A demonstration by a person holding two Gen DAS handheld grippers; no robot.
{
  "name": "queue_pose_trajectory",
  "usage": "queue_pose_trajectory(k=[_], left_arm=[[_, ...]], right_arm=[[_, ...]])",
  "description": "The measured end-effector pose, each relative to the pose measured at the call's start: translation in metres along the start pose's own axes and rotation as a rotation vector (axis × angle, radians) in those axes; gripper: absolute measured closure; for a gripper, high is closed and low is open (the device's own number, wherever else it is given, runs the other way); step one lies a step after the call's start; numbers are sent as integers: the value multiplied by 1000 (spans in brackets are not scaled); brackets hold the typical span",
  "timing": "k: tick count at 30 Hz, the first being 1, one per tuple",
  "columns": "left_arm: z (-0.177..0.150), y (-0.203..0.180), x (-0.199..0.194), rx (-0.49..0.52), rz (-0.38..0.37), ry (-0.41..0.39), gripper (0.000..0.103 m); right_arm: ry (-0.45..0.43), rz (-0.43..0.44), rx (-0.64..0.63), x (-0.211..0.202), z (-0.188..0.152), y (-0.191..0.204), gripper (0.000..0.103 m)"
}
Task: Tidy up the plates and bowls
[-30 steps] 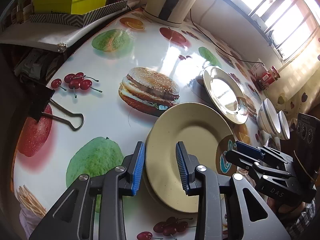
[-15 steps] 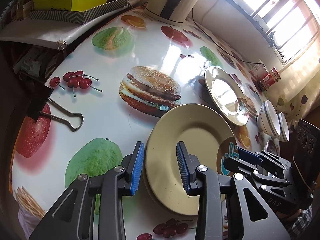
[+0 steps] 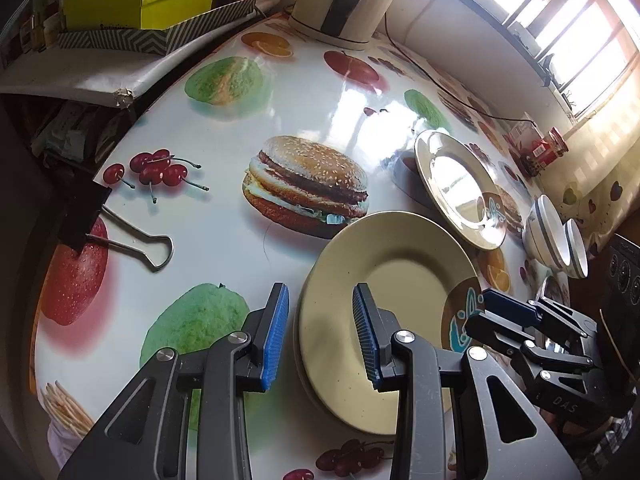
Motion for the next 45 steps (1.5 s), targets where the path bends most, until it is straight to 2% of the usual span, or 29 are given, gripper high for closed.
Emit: queue_pose_trajectory(k=[11, 24, 30, 34, 45], left_arm=[[6, -7, 0, 27, 14, -11, 69], [37, -51, 10, 94, -36, -37, 69], [50, -74, 24, 124, -58, -24, 69], [59, -85, 35, 125, -70, -7, 69], [70, -102, 65, 116, -81, 48, 69]], right_arm=[[-20, -7, -17, -8, 2, -3, 64], [-119, -149, 124, -44, 23, -82, 64], [-122, -188, 176, -43, 36, -115, 64], [-127, -175, 208, -38, 45, -130, 64], [-85, -216, 185, -17, 63, -152, 64]])
Point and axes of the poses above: each gripper's, at about its wrist camera, not at the fingertips, and x roughly the way its jaws point, y to its left, z to its top, the point moved 7 cm from there along x, roughly the way its jaws point, and after that the axes turned 8 degrees about -x, right-handed, at the moved point
